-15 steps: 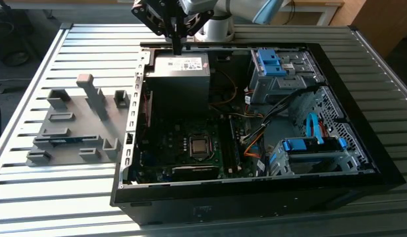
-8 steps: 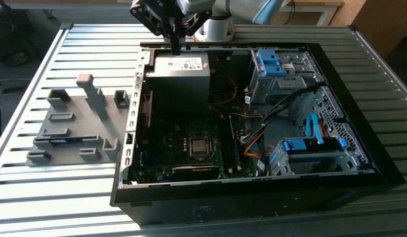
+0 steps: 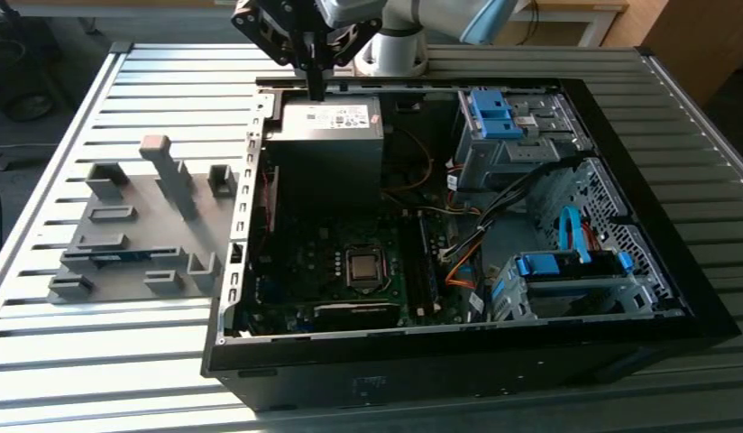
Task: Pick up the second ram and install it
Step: 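Reach for the second ram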
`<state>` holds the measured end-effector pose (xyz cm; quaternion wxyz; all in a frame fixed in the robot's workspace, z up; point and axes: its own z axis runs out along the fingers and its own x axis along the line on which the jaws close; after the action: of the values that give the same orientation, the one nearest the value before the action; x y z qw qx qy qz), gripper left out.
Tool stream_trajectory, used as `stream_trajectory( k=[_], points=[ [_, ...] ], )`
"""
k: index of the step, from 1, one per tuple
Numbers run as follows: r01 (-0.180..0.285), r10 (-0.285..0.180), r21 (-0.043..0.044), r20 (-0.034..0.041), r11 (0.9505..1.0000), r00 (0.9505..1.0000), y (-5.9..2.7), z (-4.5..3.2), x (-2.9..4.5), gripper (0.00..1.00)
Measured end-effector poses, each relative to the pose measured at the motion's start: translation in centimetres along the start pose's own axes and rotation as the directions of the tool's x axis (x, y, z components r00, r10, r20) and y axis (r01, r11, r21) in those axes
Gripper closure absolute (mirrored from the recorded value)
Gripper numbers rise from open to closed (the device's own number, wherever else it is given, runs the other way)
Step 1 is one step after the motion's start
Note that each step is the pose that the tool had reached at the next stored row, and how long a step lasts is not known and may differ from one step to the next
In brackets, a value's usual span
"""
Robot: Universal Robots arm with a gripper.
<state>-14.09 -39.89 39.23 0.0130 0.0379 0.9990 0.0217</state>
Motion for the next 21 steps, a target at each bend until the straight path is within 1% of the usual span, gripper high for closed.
stream_trajectory(
  k=[21],
  points=[
    [0.0,0.0,0.0,-0.0001,1.0,1.0,-0.07,0.04,0.97,0.89]
  ],
)
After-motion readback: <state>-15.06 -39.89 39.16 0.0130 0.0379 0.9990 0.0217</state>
